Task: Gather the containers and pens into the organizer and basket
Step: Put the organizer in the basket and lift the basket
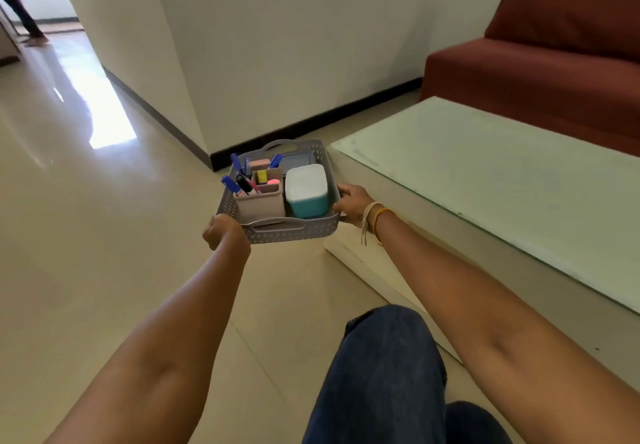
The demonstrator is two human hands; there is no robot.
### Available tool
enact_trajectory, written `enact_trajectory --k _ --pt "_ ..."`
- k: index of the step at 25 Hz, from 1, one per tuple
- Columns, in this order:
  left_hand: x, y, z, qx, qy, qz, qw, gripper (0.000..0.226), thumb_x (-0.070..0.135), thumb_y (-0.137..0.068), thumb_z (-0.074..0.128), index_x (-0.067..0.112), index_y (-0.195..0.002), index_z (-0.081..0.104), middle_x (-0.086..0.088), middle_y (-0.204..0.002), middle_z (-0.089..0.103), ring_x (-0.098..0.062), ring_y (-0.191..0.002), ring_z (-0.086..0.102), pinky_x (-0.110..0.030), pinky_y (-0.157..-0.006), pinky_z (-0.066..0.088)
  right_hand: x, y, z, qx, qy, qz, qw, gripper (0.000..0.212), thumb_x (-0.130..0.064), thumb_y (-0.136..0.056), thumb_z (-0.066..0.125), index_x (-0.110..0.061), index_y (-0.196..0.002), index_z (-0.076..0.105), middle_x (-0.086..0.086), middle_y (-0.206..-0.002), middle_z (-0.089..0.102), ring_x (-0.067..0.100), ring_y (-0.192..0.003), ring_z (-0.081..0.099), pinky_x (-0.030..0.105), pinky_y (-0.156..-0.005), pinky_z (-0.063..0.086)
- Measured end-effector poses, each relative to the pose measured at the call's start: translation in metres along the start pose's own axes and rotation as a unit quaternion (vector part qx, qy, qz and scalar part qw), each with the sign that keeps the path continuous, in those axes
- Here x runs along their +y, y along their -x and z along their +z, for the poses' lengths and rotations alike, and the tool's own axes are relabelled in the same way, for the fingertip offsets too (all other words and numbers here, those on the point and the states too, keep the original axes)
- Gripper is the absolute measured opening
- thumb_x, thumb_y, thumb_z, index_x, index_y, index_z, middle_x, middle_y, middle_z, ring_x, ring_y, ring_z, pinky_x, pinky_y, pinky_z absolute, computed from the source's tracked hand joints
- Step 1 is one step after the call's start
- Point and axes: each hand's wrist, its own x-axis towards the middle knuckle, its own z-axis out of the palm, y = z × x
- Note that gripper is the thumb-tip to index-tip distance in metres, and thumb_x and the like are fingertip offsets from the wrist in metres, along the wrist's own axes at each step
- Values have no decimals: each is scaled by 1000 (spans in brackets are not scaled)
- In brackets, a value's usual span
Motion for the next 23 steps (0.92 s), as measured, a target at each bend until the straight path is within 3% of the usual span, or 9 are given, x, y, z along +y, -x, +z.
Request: enact_trajectory --k 3,6,10,12,14,17,19,22,23 --pt "-41 -19 -11 28 20 -69 997 37 16 -88 43 6 -119 62 -8 -113 67 -23 -89 63 -36 -83 57 25 -8 4 -14 2 55 998 59 19 -77 47 -13 -125 61 10 -115 63 31 -106 59 45 -85 56" --pt "-64 -33 -19 11 34 -80 996 48 0 -80 39 13 -119 64 -8 -115 67 -25 -92 64 -39 -82 58 61 -13 14 -10 2 68 998 64 19 -76 47 -10 -132 55 13 -126 62 34 -114 58 52 -92 53" --pt "-84 -36 -23 -80 10 -112 990 74 -16 -65 31 20 -122 63 -10 -120 62 -32 -101 60 -51 -90 54 99 -15 11 32 -19 86 996 62 20 -75 48 -4 -132 54 15 -129 61 31 -112 58 52 -97 50" --pt "-100 -37 -21 -134 -18 -133 982 81 -17 -63 27 21 -127 60 -12 -125 58 -32 -101 56 -49 -93 52 122 -11 2 61 -13 111 992 59 19 -75 48 -4 -128 56 16 -126 62 32 -112 58 54 -96 50" --pt "-121 -32 -16 -184 -42 -146 971 83 -17 -63 24 20 -131 56 -14 -128 55 -32 -97 53 -44 -83 52 145 -4 -10 97 -4 132 987 55 17 -75 47 -4 -125 59 16 -125 63 36 -114 58 55 -96 50" --pt "-152 -12 4 -237 -48 -166 956 82 -20 -67 21 15 -133 54 -17 -132 53 -33 -100 50 -35 -69 46 170 5 -42 168 -6 158 973 56 13 -76 47 -8 -126 60 12 -126 64 35 -115 58 53 -98 50" --pt "-170 6 23 -271 -49 -179 944 73 -19 -76 22 11 -134 53 -18 -133 54 -32 -103 52 -34 -70 44 186 13 -66 224 -38 177 958 55 12 -77 45 -10 -125 61 11 -124 65 34 -113 60 52 -98 50" --pt "-195 27 49 -314 -74 -195 926 57 -13 -88 28 12 -129 58 -15 -126 61 -30 -104 59 -37 -85 53 215 30 -95 306 -78 195 929 48 10 -80 43 -8 -120 63 14 -122 66 36 -109 62 48 -95 52" --pt "-204 35 56 -331 -91 -199 918 54 -11 -90 30 13 -128 60 -12 -122 63 -26 -97 61 -34 -79 56 224 37 -104 329 -87 202 918 48 9 -82 43 -8 -123 63 14 -123 65 36 -110 62 44 -93 52"
